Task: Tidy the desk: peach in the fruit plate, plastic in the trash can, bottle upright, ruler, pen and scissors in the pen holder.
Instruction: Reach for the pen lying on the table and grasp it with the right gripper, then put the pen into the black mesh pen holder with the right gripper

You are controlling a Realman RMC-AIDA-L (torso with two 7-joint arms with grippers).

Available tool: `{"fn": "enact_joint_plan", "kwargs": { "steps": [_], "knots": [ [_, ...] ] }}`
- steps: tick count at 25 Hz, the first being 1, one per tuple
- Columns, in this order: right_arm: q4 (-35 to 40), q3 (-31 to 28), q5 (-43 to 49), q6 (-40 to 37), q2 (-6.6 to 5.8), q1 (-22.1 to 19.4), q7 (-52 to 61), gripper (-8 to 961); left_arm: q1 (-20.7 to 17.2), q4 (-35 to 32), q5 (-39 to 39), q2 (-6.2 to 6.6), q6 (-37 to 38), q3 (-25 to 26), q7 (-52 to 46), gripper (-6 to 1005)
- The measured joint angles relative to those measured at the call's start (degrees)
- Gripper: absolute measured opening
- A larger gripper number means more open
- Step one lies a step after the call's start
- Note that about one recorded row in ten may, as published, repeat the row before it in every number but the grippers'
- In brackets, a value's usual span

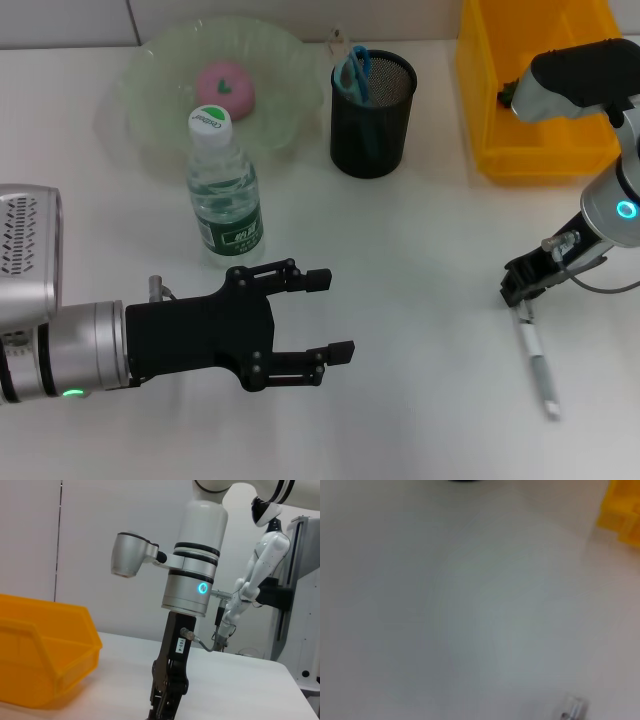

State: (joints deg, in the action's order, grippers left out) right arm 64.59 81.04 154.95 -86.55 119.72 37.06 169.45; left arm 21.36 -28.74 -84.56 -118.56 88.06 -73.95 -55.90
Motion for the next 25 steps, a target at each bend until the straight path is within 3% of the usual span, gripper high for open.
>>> {"fn": "enact_joint_plan", "kwargs": {
  "steps": [5,12,13,14,17,18,19,21,23,24,25],
  "knots": [
    [1.33,0.11,0.55,-0.10,-0.04,-0.43,-0.04,202,-0.03,0.03,0.00,0.00,0.01,-0.09,0.00,797],
    [4.95,0.01,0.23,-0.17,-0.15,-1.68,-0.72,120,-0.03,-0.07,0.17,0.00,0.12,-0.11,0.00,797],
    [6.82,-0.15,-0.28,0.31,-0.18,-2.41,-0.99,120,-0.03,-0.07,0.19,0.00,0.17,-0.11,0.00,797],
    [13.66,-0.52,-2.65,2.98,-0.21,-5.67,-2.21,120,-0.03,-0.08,0.23,0.00,0.26,-0.05,0.00,797],
    [20.14,-1.31,-7.00,7.94,-0.13,-9.35,-5.75,120,-0.05,-0.09,0.28,0.00,0.31,0.01,0.00,797],
    [23.50,-2.03,-10.44,11.34,-0.02,-11.50,-8.95,119,-0.08,-0.09,0.28,0.00,0.31,0.03,0.00,797],
    [25.50,-3.28,-19.96,18.38,0.08,-14.42,-17.56,119,-0.08,-0.09,0.28,0.00,0.30,0.03,0.00,797],
    [25.27,-3.47,-25.17,21.83,0.07,-15.68,-22.23,119,-0.09,-0.09,0.27,0.00,0.25,0.06,0.00,797],
    [22.52,-3.21,-40.17,30.78,-0.13,-18.20,-35.66,119,-0.09,-0.09,0.27,-0.01,0.21,0.10,0.00,797],
    [18.29,-2.42,-57.06,36.65,-0.14,-19.87,-52.73,119,-0.09,-0.09,0.28,-0.03,0.19,0.12,0.00,797],
    [16.46,-2.11,-63.84,38.09,-0.08,-20.33,-60.07,123,-0.09,-0.09,0.29,-0.05,0.20,0.13,0.01,797]
  ]
}}
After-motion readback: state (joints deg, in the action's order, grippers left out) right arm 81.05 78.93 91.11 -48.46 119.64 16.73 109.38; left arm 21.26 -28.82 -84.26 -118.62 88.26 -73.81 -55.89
